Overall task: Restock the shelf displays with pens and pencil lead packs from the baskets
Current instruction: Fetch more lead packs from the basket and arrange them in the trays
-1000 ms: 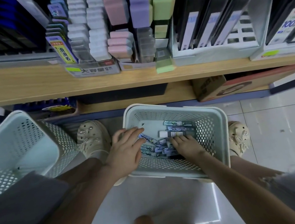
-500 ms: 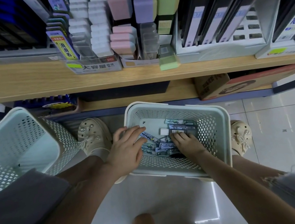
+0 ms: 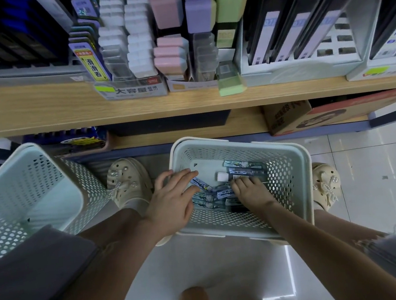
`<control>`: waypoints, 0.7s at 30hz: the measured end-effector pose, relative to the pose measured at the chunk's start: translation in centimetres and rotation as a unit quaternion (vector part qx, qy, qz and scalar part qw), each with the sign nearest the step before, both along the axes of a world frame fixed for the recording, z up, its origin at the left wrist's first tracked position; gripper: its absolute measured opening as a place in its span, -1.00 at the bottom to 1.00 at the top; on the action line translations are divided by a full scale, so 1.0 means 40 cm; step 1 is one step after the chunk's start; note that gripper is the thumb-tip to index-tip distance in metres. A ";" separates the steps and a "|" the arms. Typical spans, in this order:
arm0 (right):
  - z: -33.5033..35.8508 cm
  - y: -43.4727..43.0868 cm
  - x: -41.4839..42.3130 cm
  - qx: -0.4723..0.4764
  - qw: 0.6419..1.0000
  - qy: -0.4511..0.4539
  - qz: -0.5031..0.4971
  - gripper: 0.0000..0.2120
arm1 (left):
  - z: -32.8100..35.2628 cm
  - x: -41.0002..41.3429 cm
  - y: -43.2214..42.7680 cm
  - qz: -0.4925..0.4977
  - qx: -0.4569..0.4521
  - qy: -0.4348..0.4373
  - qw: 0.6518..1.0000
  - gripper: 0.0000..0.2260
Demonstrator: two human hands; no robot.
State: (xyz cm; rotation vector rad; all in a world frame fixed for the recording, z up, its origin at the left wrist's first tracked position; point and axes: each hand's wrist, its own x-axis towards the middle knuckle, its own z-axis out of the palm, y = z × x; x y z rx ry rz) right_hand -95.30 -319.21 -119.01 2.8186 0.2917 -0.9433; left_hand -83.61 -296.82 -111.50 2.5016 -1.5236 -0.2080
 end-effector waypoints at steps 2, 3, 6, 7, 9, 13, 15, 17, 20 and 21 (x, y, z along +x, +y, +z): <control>-0.005 -0.006 -0.002 0.006 1.000 -0.009 -0.013 -0.45 | -0.001 0.000 0.000 0.000 -0.001 0.002 1.000 -0.75; -0.007 -0.008 -0.004 0.014 1.000 -0.004 -0.024 -0.46 | -0.002 0.000 0.001 0.000 -0.004 0.003 1.000 -0.75; -0.009 -0.007 -0.008 0.027 0.998 0.018 -0.059 -0.49 | -0.003 -0.001 0.002 0.001 -0.019 0.003 1.000 -0.76; -0.010 -0.010 -0.007 0.024 0.998 0.010 -0.065 -0.50 | -0.004 -0.001 0.002 0.001 -0.025 0.003 1.000 -0.76; -0.013 -0.014 -0.009 0.011 0.997 0.003 -0.073 -0.42 | -0.004 0.000 0.001 0.001 -0.034 0.004 0.999 -0.76; -0.014 -0.018 -0.019 -0.013 0.999 0.007 -0.042 -0.34 | -0.006 0.000 0.002 -0.003 -0.031 0.003 1.000 -0.76; -0.011 -0.017 -0.022 0.001 0.999 -0.022 -0.041 -0.44 | -0.008 0.000 0.002 -0.002 -0.029 -0.001 1.000 -0.76; -0.012 -0.014 -0.019 0.046 0.998 -0.025 -0.040 -0.50 | -0.010 -0.001 0.002 -0.002 -0.029 -0.003 1.000 -0.76; -0.004 -0.007 -0.011 0.080 0.995 -0.011 -0.057 -0.52 | -0.011 -0.002 0.002 -0.002 -0.032 -0.005 0.999 -0.76; -0.004 -0.006 -0.010 0.082 0.995 -0.006 -0.059 -0.53 | -0.012 -0.002 0.002 -0.002 -0.035 -0.006 0.999 -0.76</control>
